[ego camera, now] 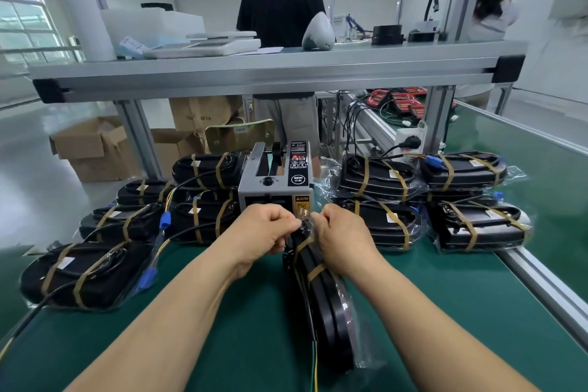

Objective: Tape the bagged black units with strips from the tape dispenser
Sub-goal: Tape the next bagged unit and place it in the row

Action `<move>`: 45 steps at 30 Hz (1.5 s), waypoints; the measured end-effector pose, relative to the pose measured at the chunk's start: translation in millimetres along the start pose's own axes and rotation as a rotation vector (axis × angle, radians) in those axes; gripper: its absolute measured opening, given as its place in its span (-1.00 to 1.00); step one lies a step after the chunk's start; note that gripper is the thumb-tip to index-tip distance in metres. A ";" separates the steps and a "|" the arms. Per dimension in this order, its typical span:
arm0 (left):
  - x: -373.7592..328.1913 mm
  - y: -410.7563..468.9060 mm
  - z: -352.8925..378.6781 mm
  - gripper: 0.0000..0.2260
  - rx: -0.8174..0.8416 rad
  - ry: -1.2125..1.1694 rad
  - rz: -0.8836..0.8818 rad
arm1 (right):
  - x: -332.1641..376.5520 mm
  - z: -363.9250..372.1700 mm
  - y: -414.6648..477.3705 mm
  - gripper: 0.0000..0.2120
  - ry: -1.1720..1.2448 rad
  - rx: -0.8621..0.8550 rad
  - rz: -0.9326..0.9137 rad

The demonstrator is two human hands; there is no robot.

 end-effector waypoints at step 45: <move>41.5 2.3 14.0 -0.77 -0.170 -0.317 -0.154 | -8.1 -2.3 1.3 -0.70 0.054 -0.030 0.016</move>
Point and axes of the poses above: each hand's wrist, its own y-axis towards the middle knuckle, its own z-axis out of the palm, x = y × z, the point moved 9 cm from there along y, towards the middle knuckle, and after that the axes turned 14 degrees about -y, right-handed, at the moved point
